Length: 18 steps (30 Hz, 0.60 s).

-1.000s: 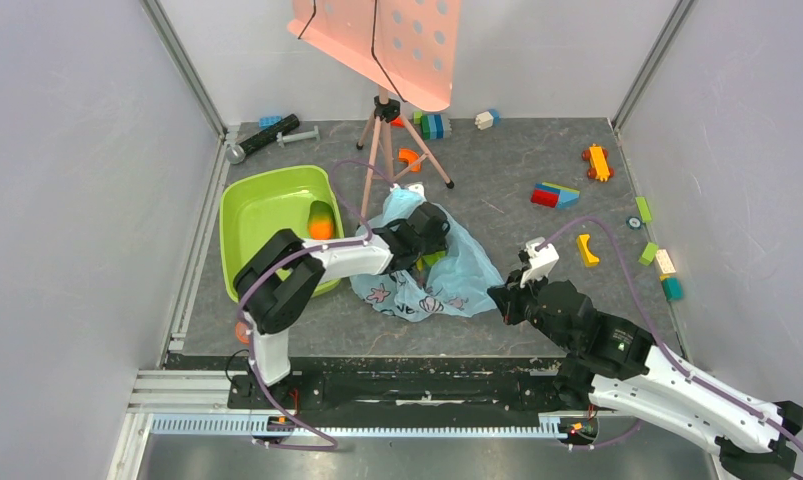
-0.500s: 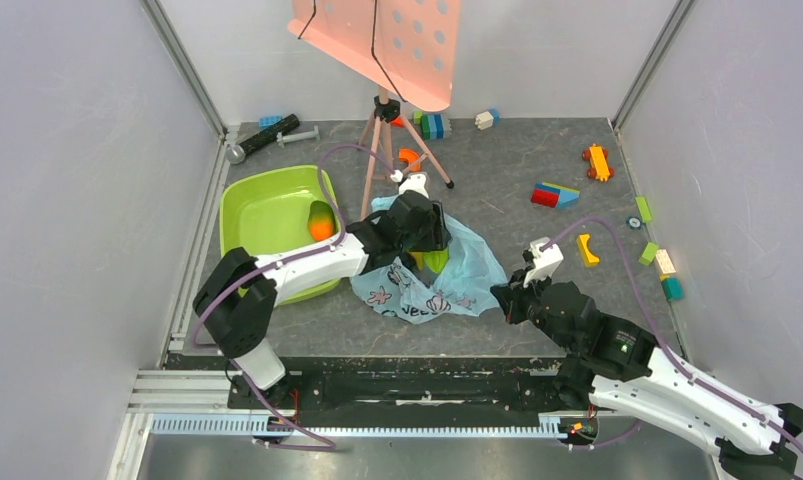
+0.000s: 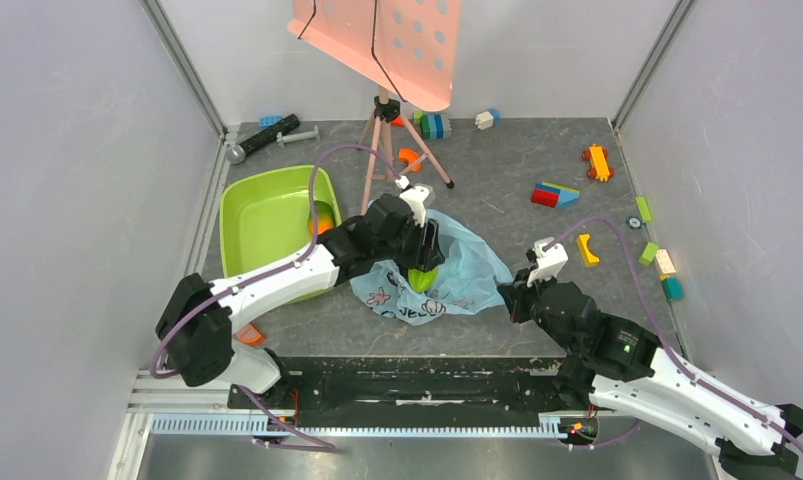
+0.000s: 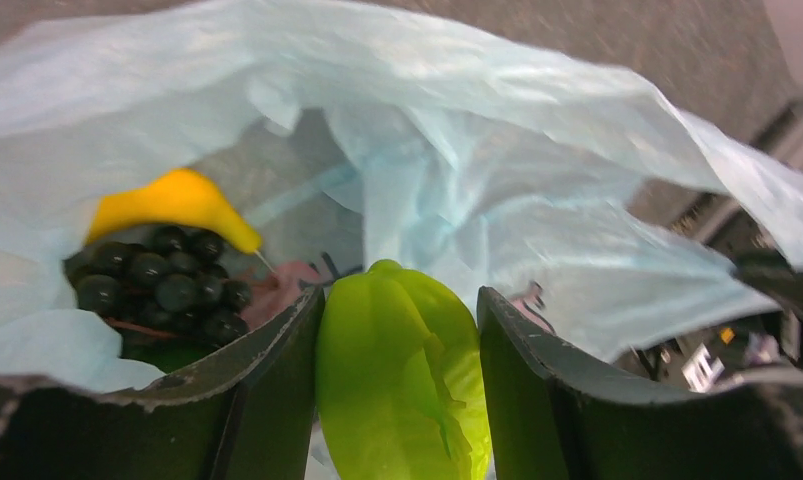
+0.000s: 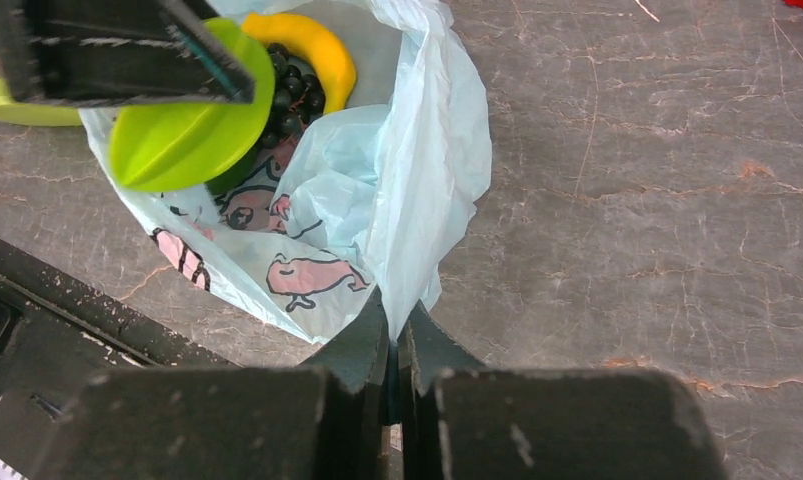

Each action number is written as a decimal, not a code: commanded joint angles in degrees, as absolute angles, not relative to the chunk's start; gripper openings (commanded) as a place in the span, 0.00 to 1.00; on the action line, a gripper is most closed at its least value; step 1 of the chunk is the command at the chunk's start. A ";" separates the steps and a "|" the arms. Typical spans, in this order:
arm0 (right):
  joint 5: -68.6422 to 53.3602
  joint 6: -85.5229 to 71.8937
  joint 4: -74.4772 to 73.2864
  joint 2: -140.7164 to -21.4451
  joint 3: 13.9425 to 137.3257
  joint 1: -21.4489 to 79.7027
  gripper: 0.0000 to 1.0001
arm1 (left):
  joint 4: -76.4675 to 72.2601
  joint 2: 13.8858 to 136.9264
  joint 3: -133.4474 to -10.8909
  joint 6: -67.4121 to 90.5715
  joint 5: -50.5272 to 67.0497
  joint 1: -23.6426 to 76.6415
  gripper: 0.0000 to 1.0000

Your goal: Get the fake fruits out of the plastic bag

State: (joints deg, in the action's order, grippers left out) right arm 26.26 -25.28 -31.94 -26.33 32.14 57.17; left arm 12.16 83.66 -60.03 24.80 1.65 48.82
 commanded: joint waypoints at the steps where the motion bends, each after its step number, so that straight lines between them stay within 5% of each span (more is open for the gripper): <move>1: 28.11 -25.17 -31.90 -26.88 34.39 57.24 0.00 | 14.16 77.90 -61.92 20.26 15.11 48.69 0.49; 10: 26.90 -25.27 -31.24 -28.21 34.75 57.22 0.00 | 12.60 68.17 -67.05 22.85 18.10 48.61 0.51; 18: 28.19 -24.39 -32.08 -28.19 36.07 57.22 0.00 | 18.42 58.70 -71.36 21.44 6.20 45.28 0.49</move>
State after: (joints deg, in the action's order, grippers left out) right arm 26.70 -25.19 -32.10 -28.25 33.04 57.17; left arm 14.96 63.77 -68.38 23.40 13.54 47.57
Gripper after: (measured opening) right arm 0.009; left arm 0.605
